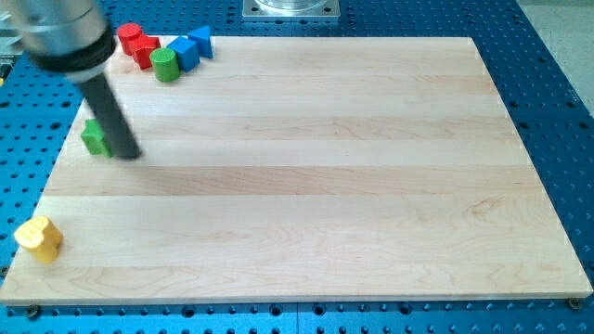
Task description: Push the green star vertically below the green circle
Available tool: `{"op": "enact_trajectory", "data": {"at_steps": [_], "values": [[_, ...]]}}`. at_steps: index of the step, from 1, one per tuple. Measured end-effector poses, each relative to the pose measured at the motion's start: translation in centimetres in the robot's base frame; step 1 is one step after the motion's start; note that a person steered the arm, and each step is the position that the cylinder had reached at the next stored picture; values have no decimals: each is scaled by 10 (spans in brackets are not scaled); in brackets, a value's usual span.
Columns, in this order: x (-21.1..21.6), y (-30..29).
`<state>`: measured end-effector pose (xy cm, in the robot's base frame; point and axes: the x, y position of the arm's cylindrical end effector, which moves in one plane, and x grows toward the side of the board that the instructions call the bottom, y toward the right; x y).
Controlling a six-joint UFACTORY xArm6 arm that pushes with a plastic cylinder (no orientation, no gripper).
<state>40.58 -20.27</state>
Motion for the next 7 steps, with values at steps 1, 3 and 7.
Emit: {"op": "enact_trajectory", "data": {"at_steps": [1,3,7], "values": [[67,3],[-10,-27],[-42,-32]]}}
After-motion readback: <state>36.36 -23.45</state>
